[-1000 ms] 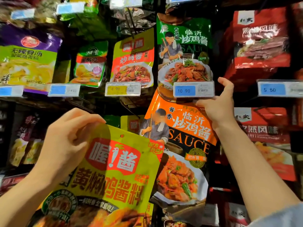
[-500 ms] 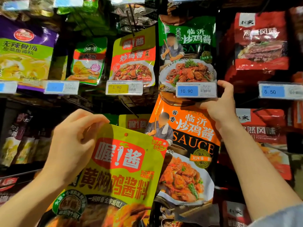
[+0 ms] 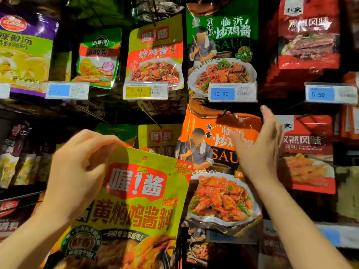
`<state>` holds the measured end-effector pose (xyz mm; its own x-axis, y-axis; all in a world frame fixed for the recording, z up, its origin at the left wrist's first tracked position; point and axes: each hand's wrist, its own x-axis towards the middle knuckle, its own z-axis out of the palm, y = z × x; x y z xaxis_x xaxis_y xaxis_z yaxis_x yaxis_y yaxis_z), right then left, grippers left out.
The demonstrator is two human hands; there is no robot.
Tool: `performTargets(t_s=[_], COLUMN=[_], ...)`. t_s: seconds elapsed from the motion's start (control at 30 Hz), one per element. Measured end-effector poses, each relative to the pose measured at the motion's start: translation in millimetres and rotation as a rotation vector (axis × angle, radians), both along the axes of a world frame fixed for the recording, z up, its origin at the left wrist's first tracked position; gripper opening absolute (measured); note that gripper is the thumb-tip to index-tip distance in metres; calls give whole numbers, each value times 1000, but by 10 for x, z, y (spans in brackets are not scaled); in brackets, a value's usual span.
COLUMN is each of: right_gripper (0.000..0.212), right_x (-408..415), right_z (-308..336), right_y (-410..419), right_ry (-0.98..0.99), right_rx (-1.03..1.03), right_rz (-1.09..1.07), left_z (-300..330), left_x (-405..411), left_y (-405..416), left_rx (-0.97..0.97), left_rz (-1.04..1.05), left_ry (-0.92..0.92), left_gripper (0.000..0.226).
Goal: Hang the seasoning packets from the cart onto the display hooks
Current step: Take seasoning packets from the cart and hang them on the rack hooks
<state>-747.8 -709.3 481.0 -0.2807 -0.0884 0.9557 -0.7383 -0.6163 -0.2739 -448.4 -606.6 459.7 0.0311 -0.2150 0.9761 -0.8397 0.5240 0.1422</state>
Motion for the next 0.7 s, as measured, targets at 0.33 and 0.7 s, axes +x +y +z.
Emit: performTargets(t_s=[0.33,0.7], right_gripper=[82,81], right_x=[314,519], right_z=[-438,-433], right_y=[3,-375], right_ry=[603,659], right_rx=[351,654], right_rz=[-291,-336], left_z=[-157,-183], left_x=[20,-18], left_y=[5,108], left_rx=[10,-13], left_rz=[-7,-27], left_ry=[28,19], left_gripper=[33,48])
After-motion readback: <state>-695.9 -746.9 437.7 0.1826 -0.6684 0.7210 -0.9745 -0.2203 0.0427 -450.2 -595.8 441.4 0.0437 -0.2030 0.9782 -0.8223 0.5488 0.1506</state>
